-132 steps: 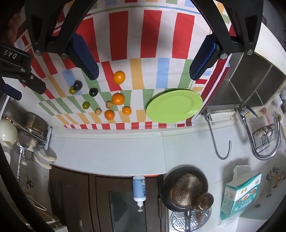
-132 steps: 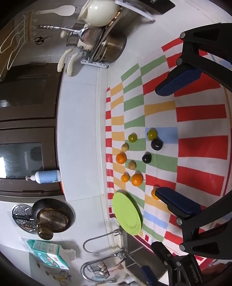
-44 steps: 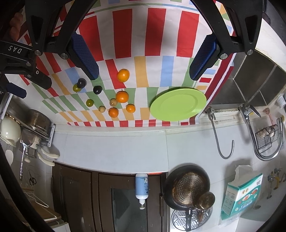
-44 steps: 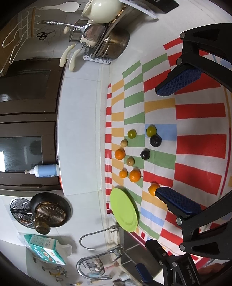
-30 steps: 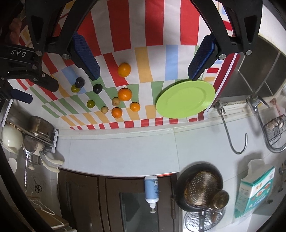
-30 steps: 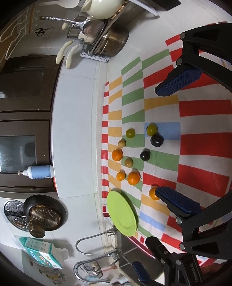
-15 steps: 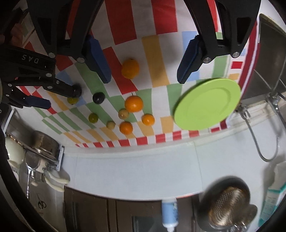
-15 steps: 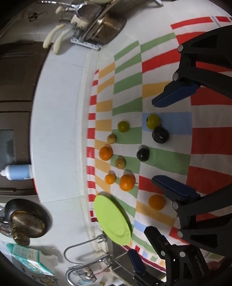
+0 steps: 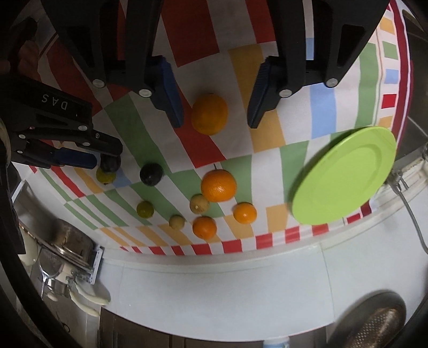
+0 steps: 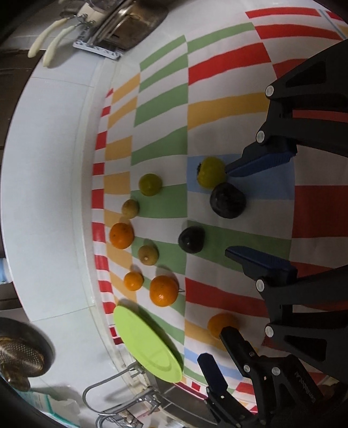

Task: Organize fruits
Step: 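Grasp a mandarin with the left gripper while the right gripper grasps a black fruit, then carry the mandarin and black fruit in both grippers over the green plate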

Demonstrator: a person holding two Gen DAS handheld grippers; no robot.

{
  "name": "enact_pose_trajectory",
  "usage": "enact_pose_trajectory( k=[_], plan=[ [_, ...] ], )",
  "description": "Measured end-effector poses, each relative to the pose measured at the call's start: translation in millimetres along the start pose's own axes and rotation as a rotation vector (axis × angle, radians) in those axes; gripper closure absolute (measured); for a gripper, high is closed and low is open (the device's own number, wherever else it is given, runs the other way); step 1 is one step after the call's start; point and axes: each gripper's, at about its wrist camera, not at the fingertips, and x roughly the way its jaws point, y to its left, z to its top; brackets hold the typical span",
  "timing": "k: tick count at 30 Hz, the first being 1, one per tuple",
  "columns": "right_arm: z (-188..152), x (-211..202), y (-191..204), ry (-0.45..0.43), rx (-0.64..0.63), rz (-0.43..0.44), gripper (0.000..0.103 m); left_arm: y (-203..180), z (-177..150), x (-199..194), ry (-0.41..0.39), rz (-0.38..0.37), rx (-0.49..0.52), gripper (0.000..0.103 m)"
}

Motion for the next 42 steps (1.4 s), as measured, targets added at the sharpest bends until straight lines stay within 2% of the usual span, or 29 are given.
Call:
enact_pose_trajectory(
  k=[16,20,23,34,42],
  plan=[
    [4.6,13.5,-6.8,0.019,0.019,0.013,0.063,-1.1,2.2,11.4,0.032,-0.025,0.013,0.072],
    [5.7,16.0,-6.3,0.017,0.011,0.003,0.072,-0.3,2.5,11.4,0.029,-0.030,0.009,0.072],
    [7.1,16.7,-5.6,0.013,0.007,0.009,0.073,1.2,2.9,10.6,0.027,-0.038,0.002,0.072],
    [6.2,-9.7,21.6,-0.063,-0.090,0.058,0.073,8.0,5.3,-14.2,-0.056,-0.031,-0.014,0.072],
    [5.0,-30.4,44.8,-0.114,-0.158,0.091,0.073,20.6,6.5,-38.6,-0.123,0.013,-0.023,0.072]
  ],
)
